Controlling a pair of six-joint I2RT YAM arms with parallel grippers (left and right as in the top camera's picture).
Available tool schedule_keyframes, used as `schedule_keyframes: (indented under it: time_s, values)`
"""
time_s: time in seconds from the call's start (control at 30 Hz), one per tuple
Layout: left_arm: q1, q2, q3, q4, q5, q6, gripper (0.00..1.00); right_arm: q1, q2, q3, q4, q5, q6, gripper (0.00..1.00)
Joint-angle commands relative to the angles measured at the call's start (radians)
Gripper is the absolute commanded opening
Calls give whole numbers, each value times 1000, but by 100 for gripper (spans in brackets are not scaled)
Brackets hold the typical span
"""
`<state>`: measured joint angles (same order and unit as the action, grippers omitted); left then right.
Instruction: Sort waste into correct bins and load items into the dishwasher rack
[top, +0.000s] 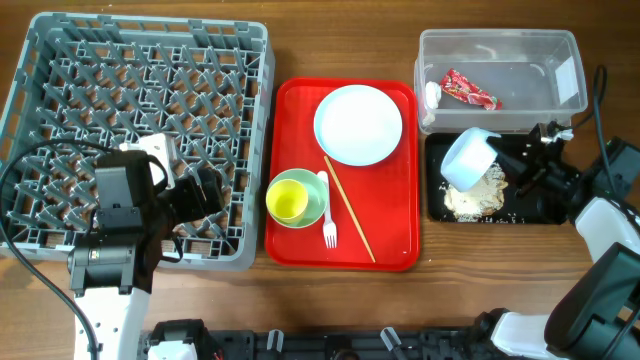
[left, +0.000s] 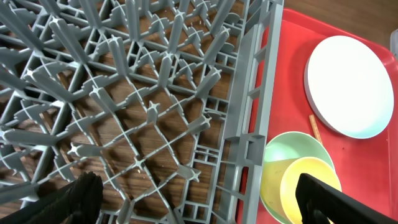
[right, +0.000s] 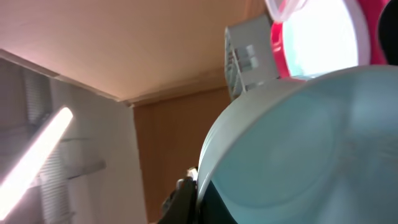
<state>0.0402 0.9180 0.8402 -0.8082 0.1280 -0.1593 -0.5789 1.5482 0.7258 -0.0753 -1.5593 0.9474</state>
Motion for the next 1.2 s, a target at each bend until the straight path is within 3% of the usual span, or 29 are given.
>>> schedule_keyframes:
  time_s: [0.0,0.13,0.23,0.3,0.4,0.5,0.53,0.6,0.77,0.93,1.07,1.17]
  values:
    - [-3,-2,16,3,-2,-6,100,-4,6,0,12,-63,66,4]
    - [-3,-2,17,3,-2,-6,100,-3,6,0,79,-60,67,4]
    - [-3,-2,16,3,-2,-6,100,0,6,0,164,24,-10,4]
    - [-3,-2,16,3,-2,-6,100,21,6,-1,53,167,-15,4]
    - [-3,-2,16,3,-2,-6,100,91,6,0,-56,325,-134,5]
    - [-3,-2,16,3,-2,-6,100,177,-9,34,-30,238,-414,5]
    - [-3,-2,17,3,-2,-6,100,195,-15,41,-36,232,-436,5]
    - [-3,-2,17,3,-2,-6,100,240,-34,42,-107,424,-287,5]
    - [-3,-2,16,3,-2,-6,100,312,-175,56,-269,685,-413,5]
    - [-3,-2,16,3,-2,-6,100,340,-276,143,-409,743,-528,4]
    - [-3,-2,16,3,-2,-6,100,493,-276,297,-599,990,-642,5]
    - [-3,-2,16,3,-2,-6,100,721,-274,417,-623,1274,-689,5]
